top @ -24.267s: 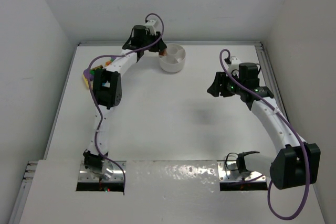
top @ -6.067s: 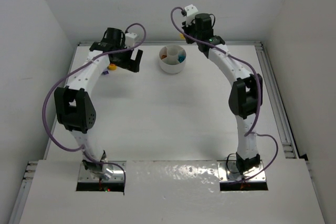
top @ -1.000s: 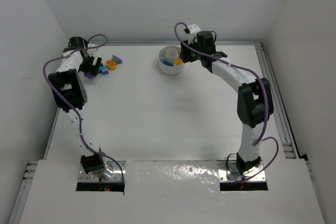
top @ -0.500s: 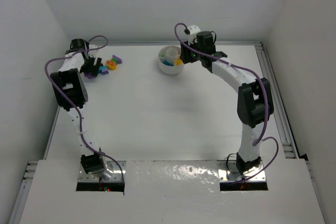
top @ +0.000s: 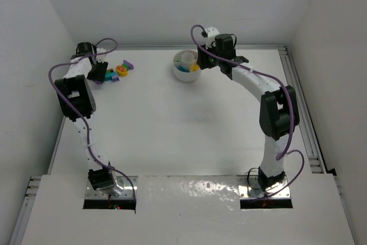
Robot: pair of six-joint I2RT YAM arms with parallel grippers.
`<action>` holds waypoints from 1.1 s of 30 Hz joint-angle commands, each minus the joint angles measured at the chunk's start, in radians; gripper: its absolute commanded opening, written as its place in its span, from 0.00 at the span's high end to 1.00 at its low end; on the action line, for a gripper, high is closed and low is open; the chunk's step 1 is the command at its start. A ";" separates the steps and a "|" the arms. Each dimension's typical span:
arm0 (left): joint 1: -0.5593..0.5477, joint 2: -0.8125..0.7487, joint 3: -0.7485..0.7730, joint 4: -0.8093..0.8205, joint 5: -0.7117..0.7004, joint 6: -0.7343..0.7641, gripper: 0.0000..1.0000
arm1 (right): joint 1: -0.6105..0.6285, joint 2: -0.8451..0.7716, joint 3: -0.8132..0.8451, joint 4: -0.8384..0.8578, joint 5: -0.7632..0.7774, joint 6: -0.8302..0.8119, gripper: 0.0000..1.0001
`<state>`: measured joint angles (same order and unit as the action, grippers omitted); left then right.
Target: Sort the legos into containers by color
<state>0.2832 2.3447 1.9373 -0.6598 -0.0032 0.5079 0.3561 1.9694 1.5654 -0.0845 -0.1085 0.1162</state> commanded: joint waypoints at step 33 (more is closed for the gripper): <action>-0.010 -0.406 -0.164 -0.153 0.201 0.089 1.00 | 0.076 -0.098 0.005 0.003 -0.169 -0.110 0.50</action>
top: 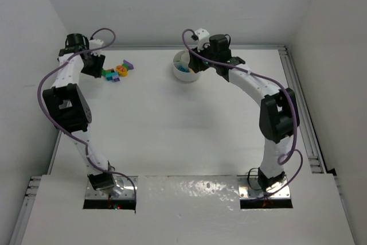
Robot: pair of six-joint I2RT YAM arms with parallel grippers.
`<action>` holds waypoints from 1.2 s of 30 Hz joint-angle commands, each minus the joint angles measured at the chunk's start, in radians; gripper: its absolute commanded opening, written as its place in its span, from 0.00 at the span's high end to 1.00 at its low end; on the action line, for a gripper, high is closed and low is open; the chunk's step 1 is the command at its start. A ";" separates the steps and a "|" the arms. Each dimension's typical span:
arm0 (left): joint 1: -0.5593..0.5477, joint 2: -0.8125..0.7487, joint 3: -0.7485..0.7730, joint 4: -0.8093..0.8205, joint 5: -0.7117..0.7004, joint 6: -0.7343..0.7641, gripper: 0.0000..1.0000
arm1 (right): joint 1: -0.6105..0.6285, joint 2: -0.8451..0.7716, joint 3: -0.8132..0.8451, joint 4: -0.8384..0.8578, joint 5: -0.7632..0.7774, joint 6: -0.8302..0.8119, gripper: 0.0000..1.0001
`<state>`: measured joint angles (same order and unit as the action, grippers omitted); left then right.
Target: Sort the legos into containers by color
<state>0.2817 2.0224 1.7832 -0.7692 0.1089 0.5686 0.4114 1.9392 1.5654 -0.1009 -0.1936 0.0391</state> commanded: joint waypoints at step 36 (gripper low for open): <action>-0.372 -0.281 0.002 -0.185 0.551 -0.075 1.00 | 0.274 0.043 0.078 0.193 -0.188 -0.081 0.49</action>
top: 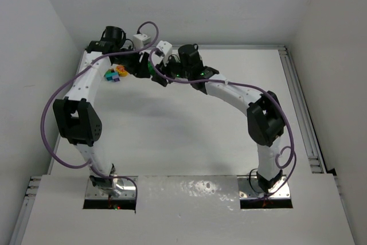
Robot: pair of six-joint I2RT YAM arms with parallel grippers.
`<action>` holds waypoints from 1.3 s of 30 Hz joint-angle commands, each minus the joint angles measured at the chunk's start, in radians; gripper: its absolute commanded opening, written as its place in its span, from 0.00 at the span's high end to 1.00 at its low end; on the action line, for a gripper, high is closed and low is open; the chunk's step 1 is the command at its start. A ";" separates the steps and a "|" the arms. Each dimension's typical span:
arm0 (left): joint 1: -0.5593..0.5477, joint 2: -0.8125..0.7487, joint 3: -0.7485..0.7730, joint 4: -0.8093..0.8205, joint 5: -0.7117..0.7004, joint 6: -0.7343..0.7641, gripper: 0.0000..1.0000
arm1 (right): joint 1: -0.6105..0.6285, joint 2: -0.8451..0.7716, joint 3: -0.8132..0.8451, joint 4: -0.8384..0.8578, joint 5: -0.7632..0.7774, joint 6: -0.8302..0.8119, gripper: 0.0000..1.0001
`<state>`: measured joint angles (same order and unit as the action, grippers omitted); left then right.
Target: Sort the legos into containers by color
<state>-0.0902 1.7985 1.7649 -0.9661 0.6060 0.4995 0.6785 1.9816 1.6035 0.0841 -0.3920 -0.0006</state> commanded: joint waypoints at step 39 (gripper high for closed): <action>-0.023 0.009 -0.093 0.093 -0.304 -0.050 1.00 | -0.043 -0.049 -0.045 0.109 0.116 0.102 1.00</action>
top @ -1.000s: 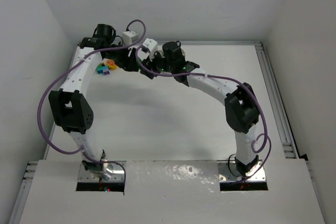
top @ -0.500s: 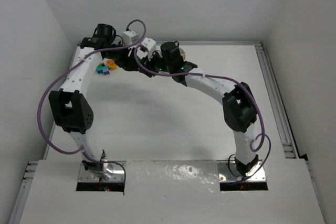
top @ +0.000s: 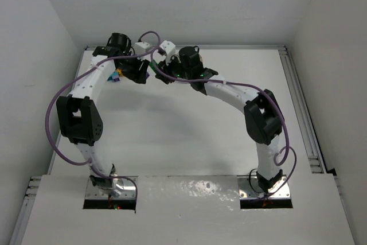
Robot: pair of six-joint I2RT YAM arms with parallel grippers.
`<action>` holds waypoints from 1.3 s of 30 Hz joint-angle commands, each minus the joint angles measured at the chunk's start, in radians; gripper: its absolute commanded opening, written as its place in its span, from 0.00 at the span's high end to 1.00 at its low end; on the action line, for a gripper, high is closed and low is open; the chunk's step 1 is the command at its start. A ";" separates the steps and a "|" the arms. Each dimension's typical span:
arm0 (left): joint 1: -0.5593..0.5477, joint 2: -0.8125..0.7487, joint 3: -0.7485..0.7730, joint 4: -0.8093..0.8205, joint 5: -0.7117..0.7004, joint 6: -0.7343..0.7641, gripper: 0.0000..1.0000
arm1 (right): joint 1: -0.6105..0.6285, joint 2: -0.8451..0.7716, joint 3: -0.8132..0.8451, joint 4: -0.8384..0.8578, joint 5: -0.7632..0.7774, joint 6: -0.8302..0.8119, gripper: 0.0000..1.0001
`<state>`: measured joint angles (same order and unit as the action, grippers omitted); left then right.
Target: Sort the legos into containers by color
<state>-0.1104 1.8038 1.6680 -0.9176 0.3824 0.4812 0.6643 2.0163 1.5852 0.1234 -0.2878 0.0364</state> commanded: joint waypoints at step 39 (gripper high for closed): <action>0.003 0.034 -0.004 0.108 -0.126 -0.128 1.00 | -0.270 0.087 0.164 -0.047 0.160 0.234 1.00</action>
<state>-0.1101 1.8324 1.6524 -0.8410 0.2623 0.3611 0.3634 2.1120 1.7485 0.0578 -0.1303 0.2996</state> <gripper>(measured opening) 0.486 0.359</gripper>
